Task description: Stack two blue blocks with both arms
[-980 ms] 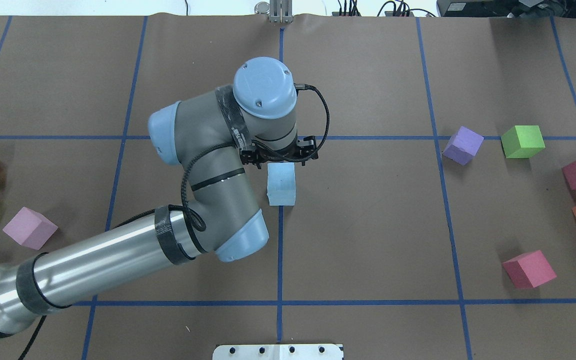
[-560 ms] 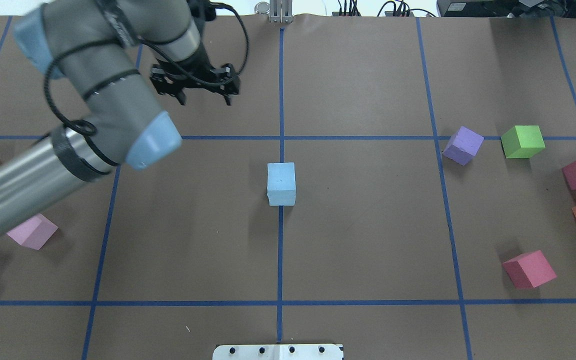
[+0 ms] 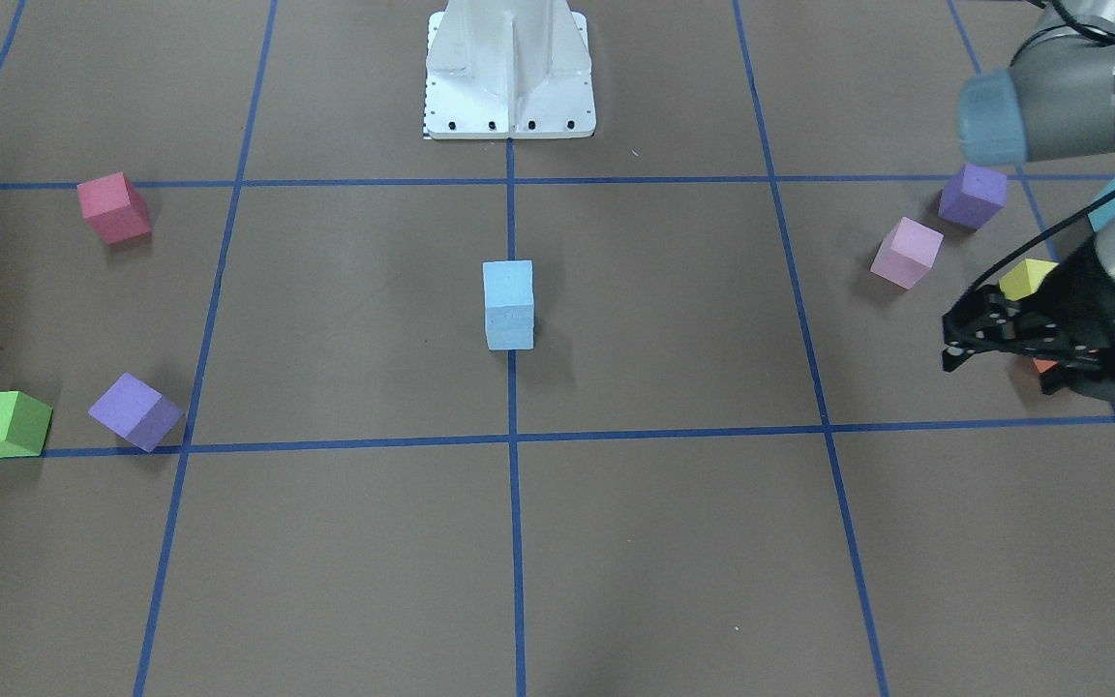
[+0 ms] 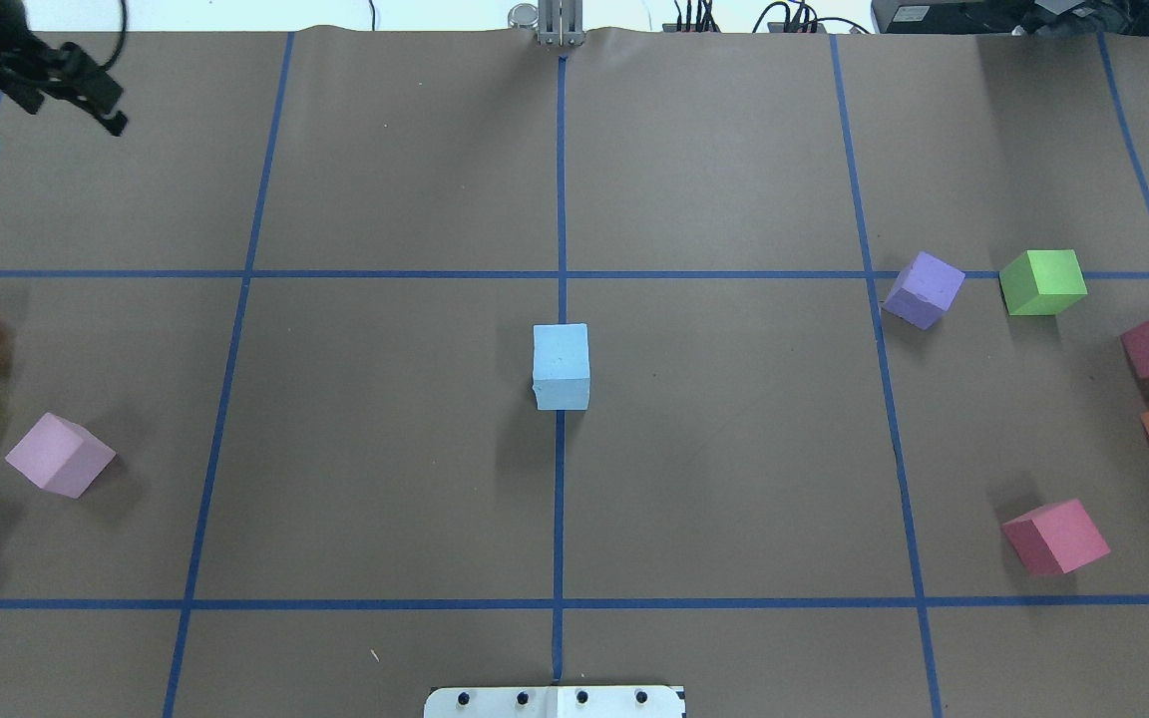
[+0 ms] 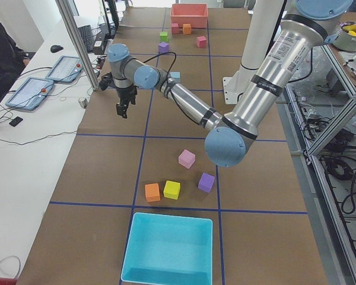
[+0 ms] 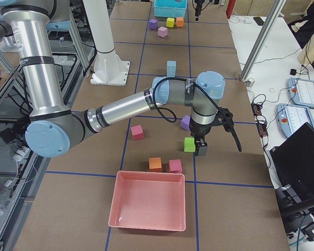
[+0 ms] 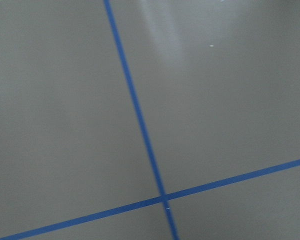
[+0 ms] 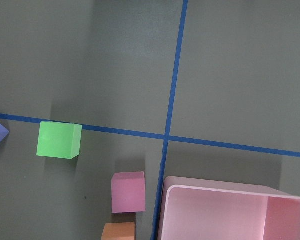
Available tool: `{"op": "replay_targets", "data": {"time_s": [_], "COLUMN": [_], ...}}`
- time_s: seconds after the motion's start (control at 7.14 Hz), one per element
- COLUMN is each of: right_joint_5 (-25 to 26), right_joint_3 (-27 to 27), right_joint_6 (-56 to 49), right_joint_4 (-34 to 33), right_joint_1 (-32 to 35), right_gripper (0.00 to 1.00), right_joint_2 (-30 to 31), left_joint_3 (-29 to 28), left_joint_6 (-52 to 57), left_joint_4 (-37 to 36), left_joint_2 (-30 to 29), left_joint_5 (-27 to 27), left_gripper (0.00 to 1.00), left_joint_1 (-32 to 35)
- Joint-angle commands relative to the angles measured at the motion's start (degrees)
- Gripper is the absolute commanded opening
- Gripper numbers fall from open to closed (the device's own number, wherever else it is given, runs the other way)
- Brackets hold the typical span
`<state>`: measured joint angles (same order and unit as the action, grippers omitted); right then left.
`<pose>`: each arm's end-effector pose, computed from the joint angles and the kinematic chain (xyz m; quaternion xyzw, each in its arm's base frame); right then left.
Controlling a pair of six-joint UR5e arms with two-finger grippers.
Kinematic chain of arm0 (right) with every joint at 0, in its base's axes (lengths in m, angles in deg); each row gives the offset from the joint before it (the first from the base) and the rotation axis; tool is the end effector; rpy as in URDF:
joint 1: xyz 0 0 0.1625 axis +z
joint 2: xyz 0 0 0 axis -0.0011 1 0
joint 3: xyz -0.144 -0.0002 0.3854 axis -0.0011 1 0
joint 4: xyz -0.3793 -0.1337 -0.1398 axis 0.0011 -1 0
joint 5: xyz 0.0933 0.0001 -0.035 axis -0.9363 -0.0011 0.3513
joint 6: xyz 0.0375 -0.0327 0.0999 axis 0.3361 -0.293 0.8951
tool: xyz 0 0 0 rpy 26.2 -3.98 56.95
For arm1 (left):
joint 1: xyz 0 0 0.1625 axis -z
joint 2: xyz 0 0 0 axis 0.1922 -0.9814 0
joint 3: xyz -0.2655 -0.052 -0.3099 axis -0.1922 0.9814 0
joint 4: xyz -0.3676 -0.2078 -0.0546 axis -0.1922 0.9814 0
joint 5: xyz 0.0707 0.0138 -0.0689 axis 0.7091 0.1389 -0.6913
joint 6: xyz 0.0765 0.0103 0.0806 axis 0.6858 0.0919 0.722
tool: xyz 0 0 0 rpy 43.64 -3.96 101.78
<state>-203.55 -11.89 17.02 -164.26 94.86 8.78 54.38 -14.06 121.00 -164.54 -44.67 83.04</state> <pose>0.1078 -0.5446 0.4928 0.0373 -0.3452 -0.0532 0.9363 0.1455 -0.6347 0.3597 0.0971 0.3895 0.1313 0.9064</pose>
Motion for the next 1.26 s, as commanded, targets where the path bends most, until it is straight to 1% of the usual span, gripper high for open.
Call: {"op": "replay_targets", "data": {"time_s": [0.0,0.14,0.28,0.42,0.56,0.98,1.12], "right_joint_5": [0.0,0.0,0.09,0.09,0.17,0.26,0.26], "right_joint_3": [0.03,-0.14,-0.06,-0.23,-0.06,0.12,0.03], "right_joint_6": [0.01,0.09,0.18,0.09,0.01,-0.08,-0.08], "right_joint_4": [0.1,0.1,0.1,0.18,0.18,0.1,0.18], "right_joint_1": [-0.01,-0.01,-0.01,-0.01,-0.09,-0.18,-0.18], "right_gripper": [1.0,1.0,1.0,1.0,1.0,1.0,1.0], "right_joint_2": [0.02,0.11,0.11,0.11,0.11,0.2,0.72], "left_joint_3": [-2.31,-3.11,-3.38,-3.47,-5.04,-6.29,-6.9], "left_joint_6": [13.76,15.28,15.82,16.17,16.7,16.44,16.27], "left_joint_4": [0.21,0.3,1.87,4.32,6.78,7.69,9.43], "left_joint_2": [6.41,7.63,9.3,11.67,12.82,12.92,14.31], "left_joint_5": [-1.75,-1.75,-1.75,-1.75,-1.84,-2.54,-3.93], "left_gripper": [0.98,0.98,0.98,0.98,0.98,0.98,0.98], "left_joint_1": [8.25,9.15,9.77,10.99,11.87,12.5,13.28]}}
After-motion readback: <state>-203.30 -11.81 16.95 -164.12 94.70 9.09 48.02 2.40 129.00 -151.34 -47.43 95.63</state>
